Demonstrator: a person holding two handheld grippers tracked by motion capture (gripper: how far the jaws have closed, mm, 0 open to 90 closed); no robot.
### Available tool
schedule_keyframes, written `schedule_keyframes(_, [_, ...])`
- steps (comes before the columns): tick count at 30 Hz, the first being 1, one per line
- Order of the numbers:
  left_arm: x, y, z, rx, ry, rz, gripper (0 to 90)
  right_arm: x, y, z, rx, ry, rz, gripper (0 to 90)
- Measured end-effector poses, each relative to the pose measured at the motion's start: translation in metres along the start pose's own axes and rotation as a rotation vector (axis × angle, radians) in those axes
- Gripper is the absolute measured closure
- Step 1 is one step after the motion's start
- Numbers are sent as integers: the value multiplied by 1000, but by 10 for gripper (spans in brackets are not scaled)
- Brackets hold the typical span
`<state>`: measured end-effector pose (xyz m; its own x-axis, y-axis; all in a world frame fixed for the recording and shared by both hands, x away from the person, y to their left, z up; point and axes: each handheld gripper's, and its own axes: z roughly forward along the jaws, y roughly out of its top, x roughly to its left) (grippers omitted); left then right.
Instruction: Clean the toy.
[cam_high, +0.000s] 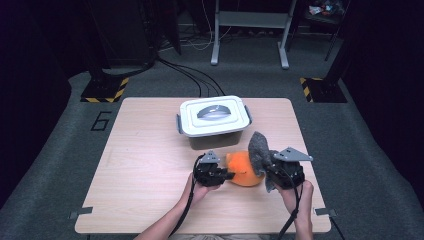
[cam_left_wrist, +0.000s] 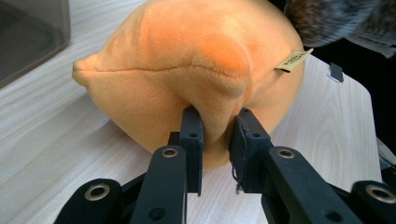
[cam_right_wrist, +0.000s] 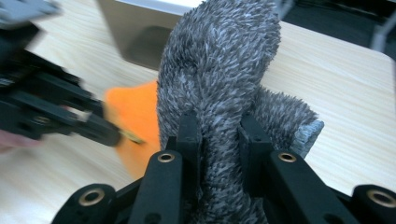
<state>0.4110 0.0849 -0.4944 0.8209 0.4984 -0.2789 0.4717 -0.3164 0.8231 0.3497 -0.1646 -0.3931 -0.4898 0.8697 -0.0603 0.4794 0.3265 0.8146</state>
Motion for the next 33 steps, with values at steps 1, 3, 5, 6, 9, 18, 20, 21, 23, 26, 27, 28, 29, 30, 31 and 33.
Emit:
schedule_keyframes(1, [0, 0, 0, 2, 1, 2, 757, 4, 2, 2, 5, 17, -10, 737])
schedule_keyframes(3, [0, 0, 0, 5, -2, 3, 757, 10, 7, 8, 4, 49, -27, 737])
schedule_keyframes(5, [-1, 1, 0, 6, -6, -1, 757, 16, 10, 14, 10, 74, -41, 736])
schedule_keyframes(6, [-1, 1, 0, 7, -9, -4, 757, 19, 11, 18, 12, 86, -47, 737])
schedule_keyframes(9, [0, 1, 0, 8, -10, 10, 757, 25, 13, 28, 26, 116, -60, 736])
schedule_keyframes(18, [0, 1, 1, 13, 0, 18, 757, 35, 8, 51, 75, 90, -100, 739])
schedule_keyframes(20, [-1, 1, 1, 9, 0, 11, 758, 38, 8, 52, 80, 54, -99, 740])
schedule_keyframes(21, [-1, 1, 1, 10, 0, 12, 758, 39, 8, 51, 87, 33, -120, 740])
schedule_keyframes(23, [0, 1, 1, 10, -5, 4, 758, 41, 7, 51, 91, 11, -134, 740])
schedule_keyframes(26, [0, 1, 1, 11, -6, 3, 758, 41, 7, 49, 97, -7, -139, 741])
schedule_keyframes(27, [0, 1, 1, 11, -5, 3, 758, 39, 6, 48, 100, -10, -153, 741])
schedule_keyframes(28, [-1, 1, 1, 8, -1, 2, 758, 39, 6, 47, 95, -21, -139, 741])
schedule_keyframes(29, [-1, 1, 2, 7, 1, 2, 758, 38, 5, 46, 95, -27, -120, 741])
schedule_keyframes(30, [0, 1, 1, 9, -2, 0, 758, 35, 5, 45, 91, -28, -133, 741])
schedule_keyframes(31, [-1, 1, 2, 5, 1, -1, 758, 33, 4, 44, 92, -33, -126, 741])
schedule_keyframes(33, [0, 1, 1, 10, 1, 3, 758, 29, 2, 42, 91, -40, -117, 741])
